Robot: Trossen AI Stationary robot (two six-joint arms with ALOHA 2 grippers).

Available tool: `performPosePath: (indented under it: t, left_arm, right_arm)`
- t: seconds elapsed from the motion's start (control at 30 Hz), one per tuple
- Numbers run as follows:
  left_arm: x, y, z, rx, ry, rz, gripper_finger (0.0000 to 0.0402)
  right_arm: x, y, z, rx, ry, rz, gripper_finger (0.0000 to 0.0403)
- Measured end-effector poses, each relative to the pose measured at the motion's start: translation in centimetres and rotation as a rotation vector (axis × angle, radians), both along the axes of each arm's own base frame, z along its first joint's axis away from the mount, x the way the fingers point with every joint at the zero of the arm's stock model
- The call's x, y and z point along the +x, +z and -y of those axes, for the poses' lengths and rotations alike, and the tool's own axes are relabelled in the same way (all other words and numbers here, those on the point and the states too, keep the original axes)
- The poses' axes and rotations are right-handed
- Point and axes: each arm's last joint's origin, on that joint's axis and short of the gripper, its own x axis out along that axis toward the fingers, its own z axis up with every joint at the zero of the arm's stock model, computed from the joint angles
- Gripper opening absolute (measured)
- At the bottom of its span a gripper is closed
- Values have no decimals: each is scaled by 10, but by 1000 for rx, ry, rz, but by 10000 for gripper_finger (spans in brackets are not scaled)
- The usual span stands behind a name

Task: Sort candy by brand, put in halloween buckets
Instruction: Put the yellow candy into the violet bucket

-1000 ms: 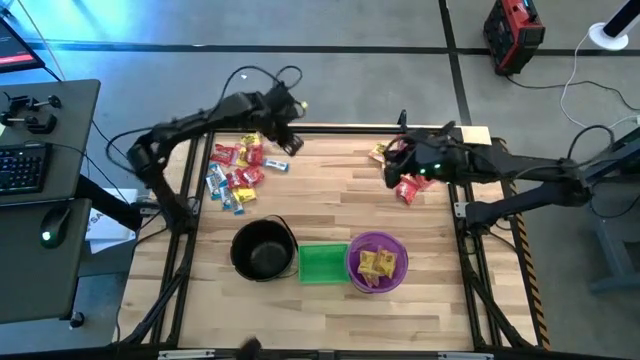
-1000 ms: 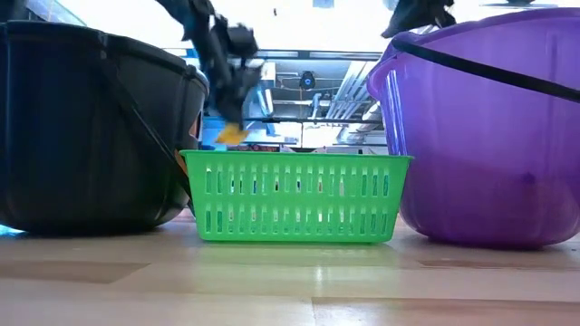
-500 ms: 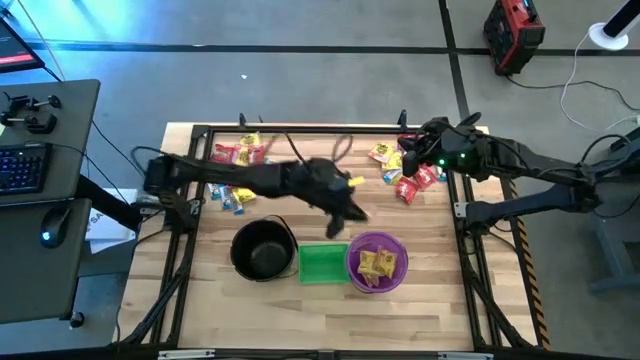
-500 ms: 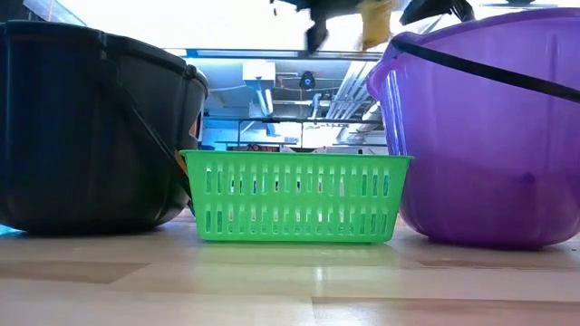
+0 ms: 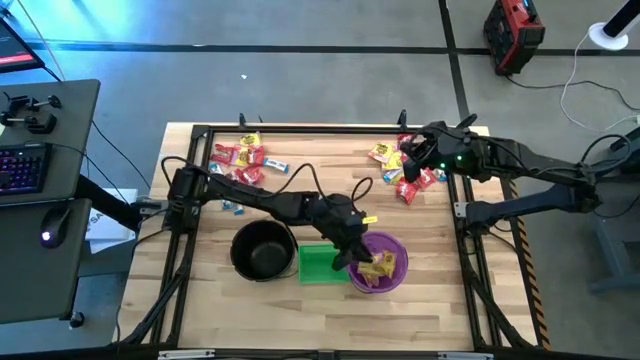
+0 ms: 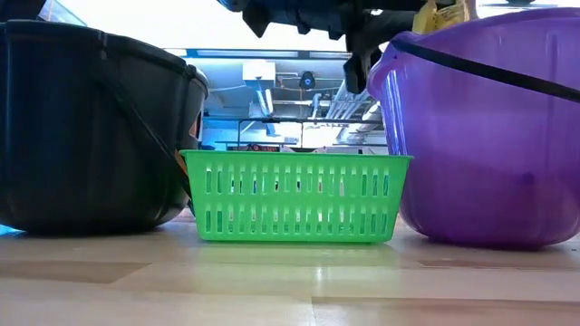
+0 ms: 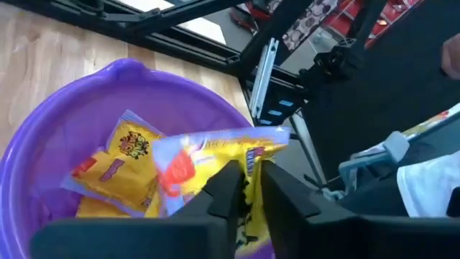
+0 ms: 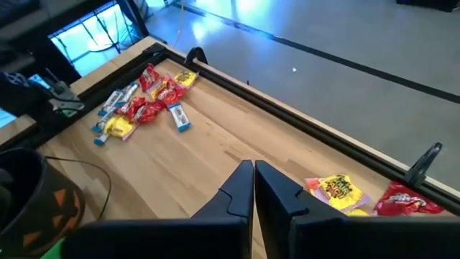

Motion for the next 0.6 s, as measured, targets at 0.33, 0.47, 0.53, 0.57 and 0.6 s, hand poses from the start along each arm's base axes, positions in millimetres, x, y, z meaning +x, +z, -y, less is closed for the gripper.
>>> performPosePath:
  t: [0.33,0.47,0.53,0.57,0.6]
  left_arm:
    - [-5,5,-30,-132,-44,-91,174]
    - [-34,35,-71,-174,-60,-195,193]
    - [-55,57,-94,-111,-15,-187,194]
    - [-67,68,-104,-70,23,-180,194]
    - [-79,80,-113,-31,69,-170,193]
  right_arm:
    - [0,0,-1,47,-6,29,60]
    - [10,-6,6,117,-34,22,99]
    - [22,-16,17,149,-61,-27,123]
    - [29,-23,26,174,-76,-56,135]
    - [37,-31,35,205,-91,-89,146]
